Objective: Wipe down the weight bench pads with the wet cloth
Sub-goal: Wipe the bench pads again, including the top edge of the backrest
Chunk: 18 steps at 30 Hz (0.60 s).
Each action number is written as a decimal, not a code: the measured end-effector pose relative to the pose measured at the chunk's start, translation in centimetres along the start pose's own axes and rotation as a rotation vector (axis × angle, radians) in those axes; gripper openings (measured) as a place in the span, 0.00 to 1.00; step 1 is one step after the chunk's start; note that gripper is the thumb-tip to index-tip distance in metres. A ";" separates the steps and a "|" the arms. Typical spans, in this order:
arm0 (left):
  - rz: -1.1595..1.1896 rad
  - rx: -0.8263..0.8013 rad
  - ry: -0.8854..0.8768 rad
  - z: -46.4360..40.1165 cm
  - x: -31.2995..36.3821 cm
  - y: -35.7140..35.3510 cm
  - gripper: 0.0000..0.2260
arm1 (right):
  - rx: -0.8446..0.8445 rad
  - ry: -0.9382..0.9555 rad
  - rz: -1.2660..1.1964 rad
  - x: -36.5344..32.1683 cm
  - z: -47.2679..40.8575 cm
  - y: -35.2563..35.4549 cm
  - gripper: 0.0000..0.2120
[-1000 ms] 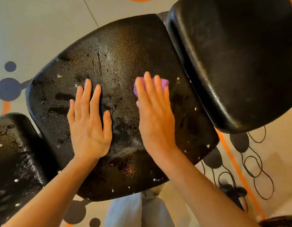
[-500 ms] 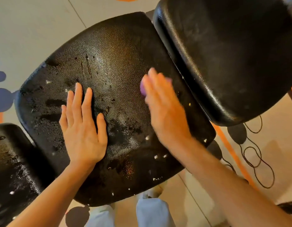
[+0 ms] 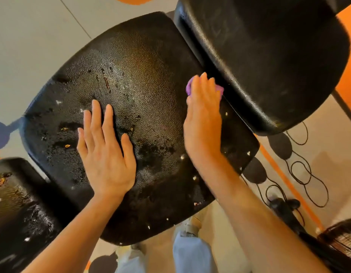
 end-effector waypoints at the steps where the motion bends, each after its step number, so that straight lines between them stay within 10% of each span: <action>1: 0.000 -0.003 0.001 0.0 0.0 0.0 0.26 | -0.022 0.061 -0.006 -1.1 2.4 -0.3 0.23; 5: 0.011 -0.007 0.004 0.1 0.0 0.1 0.26 | -0.228 0.444 0.005 -1.5 8.6 0.3 0.24; 11: 0.016 0.003 -0.028 0.2 -0.3 0.0 0.26 | 0.023 -0.041 0.017 -0.1 1.0 0.0 0.19; 15: 0.013 0.005 -0.028 0.2 -0.3 -0.1 0.25 | -0.141 0.328 0.026 -2.4 9.6 -0.2 0.23; 18: 0.009 0.004 -0.033 0.2 -0.4 -0.2 0.25 | -0.093 0.255 0.029 0.8 3.5 0.3 0.19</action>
Point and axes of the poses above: each hand's wrist, its own z-axis away from the middle knuckle, its own y-axis out of the back of the hand, x = y × z, the point moved 4 cm from there along -z, towards the middle knuckle, and after that the axes turned 3 degrees about y, right-handed, at the moved point
